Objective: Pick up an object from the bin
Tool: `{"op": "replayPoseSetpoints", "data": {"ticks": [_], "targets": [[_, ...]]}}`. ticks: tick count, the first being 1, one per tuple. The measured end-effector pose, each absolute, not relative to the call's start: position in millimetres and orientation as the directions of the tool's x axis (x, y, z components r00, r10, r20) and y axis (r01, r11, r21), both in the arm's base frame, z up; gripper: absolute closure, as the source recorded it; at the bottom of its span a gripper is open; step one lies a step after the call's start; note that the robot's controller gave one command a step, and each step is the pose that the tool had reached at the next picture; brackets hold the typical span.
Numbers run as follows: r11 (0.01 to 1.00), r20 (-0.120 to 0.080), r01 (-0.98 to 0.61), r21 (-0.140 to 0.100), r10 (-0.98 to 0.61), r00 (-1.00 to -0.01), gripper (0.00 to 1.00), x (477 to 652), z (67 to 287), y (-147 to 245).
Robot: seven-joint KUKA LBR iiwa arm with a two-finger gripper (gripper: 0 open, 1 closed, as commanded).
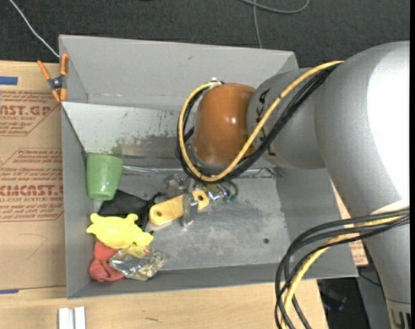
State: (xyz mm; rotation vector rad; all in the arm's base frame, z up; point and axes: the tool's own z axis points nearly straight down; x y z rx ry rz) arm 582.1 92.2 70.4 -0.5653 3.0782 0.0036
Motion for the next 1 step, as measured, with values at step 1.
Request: {"op": "replayPoseSetpoints", "data": {"ticks": [1], "targets": [[0.959,-0.015,-0.283,0.002,-0.283,-0.959,1.0,571.7,210.9,93.2]]}}
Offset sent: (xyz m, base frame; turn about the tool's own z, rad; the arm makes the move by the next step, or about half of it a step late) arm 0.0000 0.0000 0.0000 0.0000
